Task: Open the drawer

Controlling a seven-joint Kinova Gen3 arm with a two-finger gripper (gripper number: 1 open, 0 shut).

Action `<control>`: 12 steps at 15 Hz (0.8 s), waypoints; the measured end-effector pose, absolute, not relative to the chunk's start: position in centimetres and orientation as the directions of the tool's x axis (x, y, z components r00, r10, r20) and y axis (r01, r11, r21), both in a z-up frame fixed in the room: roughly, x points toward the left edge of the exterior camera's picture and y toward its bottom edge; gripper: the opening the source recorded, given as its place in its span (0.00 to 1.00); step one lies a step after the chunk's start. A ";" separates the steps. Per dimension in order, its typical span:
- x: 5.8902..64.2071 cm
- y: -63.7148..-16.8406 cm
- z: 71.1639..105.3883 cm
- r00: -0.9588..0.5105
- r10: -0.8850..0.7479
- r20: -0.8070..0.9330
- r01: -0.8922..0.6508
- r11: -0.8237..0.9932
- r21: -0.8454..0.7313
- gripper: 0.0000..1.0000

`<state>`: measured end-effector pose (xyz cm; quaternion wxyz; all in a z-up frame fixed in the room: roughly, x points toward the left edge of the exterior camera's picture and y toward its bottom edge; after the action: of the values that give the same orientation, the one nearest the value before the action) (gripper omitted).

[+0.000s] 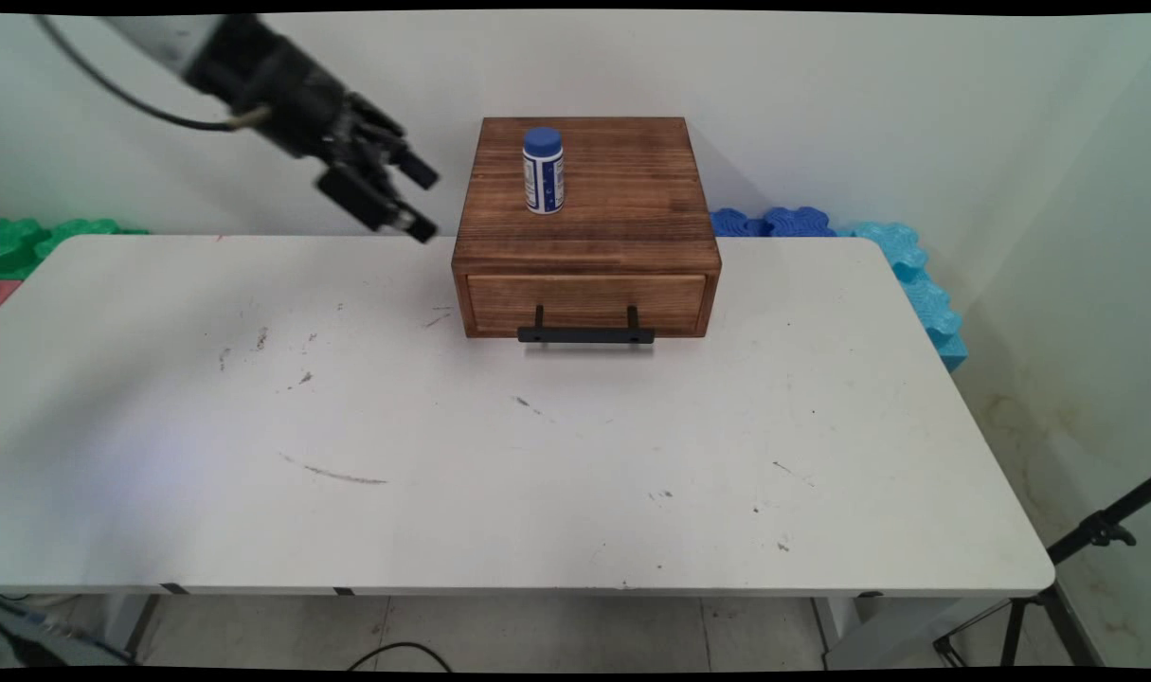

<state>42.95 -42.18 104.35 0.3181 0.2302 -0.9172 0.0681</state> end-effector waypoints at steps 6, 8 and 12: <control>35.2 -46.1 101.8 -0.781 -0.330 0.530 -0.400 0.916 -0.018 1.00; 33.1 -47.0 100.3 -0.808 -0.311 0.500 -0.374 0.927 -0.028 1.00; 29.9 -48.8 96.8 -0.851 -0.279 0.445 -0.336 0.940 -0.053 1.00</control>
<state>29.91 -48.76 96.83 0.2208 0.1601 -0.9599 0.0646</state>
